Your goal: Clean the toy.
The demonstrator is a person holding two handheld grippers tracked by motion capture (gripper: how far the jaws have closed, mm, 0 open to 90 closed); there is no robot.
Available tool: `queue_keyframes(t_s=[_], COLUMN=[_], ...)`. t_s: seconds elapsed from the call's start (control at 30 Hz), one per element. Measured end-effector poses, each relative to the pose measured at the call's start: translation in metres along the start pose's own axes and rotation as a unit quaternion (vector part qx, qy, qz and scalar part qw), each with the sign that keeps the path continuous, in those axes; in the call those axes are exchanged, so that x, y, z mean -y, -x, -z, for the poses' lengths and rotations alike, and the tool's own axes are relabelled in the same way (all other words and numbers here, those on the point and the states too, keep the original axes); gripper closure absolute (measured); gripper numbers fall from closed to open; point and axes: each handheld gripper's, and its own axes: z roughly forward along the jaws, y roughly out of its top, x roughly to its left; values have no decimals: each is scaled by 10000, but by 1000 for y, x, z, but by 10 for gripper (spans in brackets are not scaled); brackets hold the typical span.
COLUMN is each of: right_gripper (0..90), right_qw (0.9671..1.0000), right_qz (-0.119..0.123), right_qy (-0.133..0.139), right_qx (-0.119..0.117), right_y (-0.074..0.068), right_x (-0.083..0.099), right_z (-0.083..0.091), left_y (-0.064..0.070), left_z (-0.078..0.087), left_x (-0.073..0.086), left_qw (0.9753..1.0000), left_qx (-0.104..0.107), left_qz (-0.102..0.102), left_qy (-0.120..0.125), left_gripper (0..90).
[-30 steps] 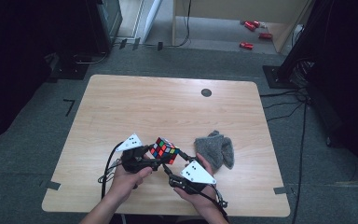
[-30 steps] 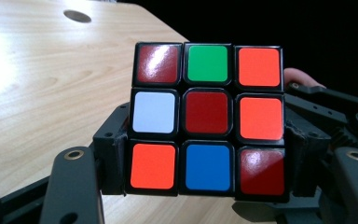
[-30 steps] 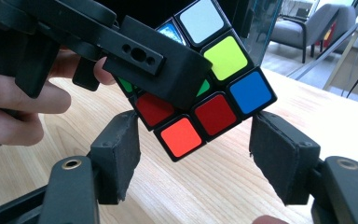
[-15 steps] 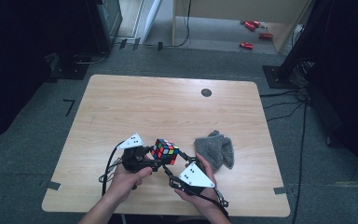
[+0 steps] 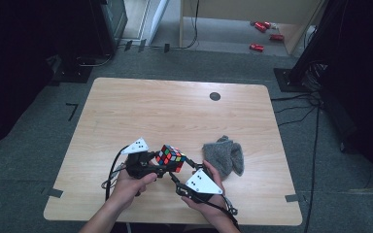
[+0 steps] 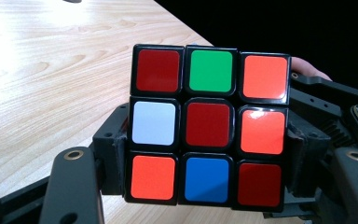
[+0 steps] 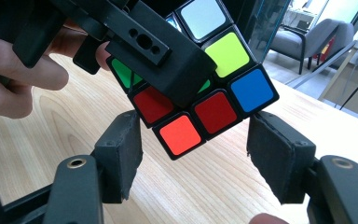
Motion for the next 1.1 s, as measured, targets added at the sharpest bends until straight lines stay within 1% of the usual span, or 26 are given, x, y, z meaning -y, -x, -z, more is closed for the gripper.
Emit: queue_keyframes(t_s=[0.1, 0.17, 0.23, 0.27, 0.33, 0.37, 0.43, 0.5, 0.53, 0.57, 0.6, 0.63, 0.67, 0.7, 0.73, 0.8, 0.87, 0.9, 0.93, 0.97, 1.03, 1.1], right_gripper=[364, 343, 319, 319, 316, 316, 315, 298, 288, 272, 265, 264, 261, 255, 252, 244, 244, 257, 271, 280, 312, 371], right_qw=[10000, 9999, 9998, 9996, 9986, 9974, 9928, 9888, 9883, 9864, 9830, 9803, 9770, 9742, 9722, 9684, 9658, 9646, 9639, 9636, 9626, 9647], right_qz=[-51, -89, -169, -234, -495, -678, -1134, -1412, -1449, -1577, -1779, -1918, -2085, -2216, -2310, -2475, -2580, -2623, -2647, -2660, -2692, -2620], right_qy=[-36, -72, -121, -127, -124, -112, -105, -129, -139, -202, -193, -162, -134, -113, -64, 31, 89, 143, 205, 222, 266, 250], right_qx=[-16, -25, -23, -36, -125, -208, -380, -465, -457, -423, -425, -437, -425, -405, -380, -303, -236, -215, -174, -146, -150, -132], right_y=[0, 0, 2, 3, 5, 6, 5, 0, -1, -4, -5, -6, -7, -7, -8, -9, -10, -10, -11, -11, -12, -12], right_x=[1, 1, 1, 1, 2, 2, 1, 0, 0, -1, -1, -1, -1, -1, -1, -2, -3, -4, -4, -4, -5, -4], right_z=[-1, -1, -2, -2, -1, -2, -3, -5, -6, -7, -8, -8, -8, -8, -8, -7, -6, -6, -6, -6, -6, -7], left_y=[0, 0, 0, -1, -1, -2, 0, 2, 4, 5, 6, 6, 6, 5, 5, 4, 3, 3, 2, 2, 2, 1], left_z=[0, 0, 2, 3, 4, 4, 3, 0, -1, -2, -3, -3, -3, -3, -2, -1, -1, 0, 0, -1, -1, 0], left_x=[0, 0, -1, -1, -2, -1, 0, 1, 2, 2, 3, 3, 4, 4, 4, 4, 5, 5, 5, 6, 6, 6], left_qw=[10000, 10000, 10000, 10000, 9999, 9999, 9998, 9998, 9997, 9997, 9997, 9995, 9993, 9991, 9990, 9985, 9978, 9973, 9970, 9967, 9967, 9966], left_qx=[-15, -26, -25, -45, -99, -117, -144, -173, -192, -200, -204, -241, -274, -290, -300, -311, -267, -224, -198, -149, -115, -80], left_qz=[-39, -70, -44, -16, 38, 45, 87, 52, 42, 29, 45, 45, 56, 99, 108, 186, 313, 408, 456, 510, 514, 532], left_qy=[-41, -47, -36, -15, 39, 76, 142, 117, 119, 135, 146, 182, 235, 280, 306, 408, 516, 565, 590, 608, 613, 624], left_gripper=[331, 334, 335, 335, 335, 335, 334, 334, 333, 333, 333, 333, 333, 334, 333, 333, 333, 333, 333, 334, 334, 334])
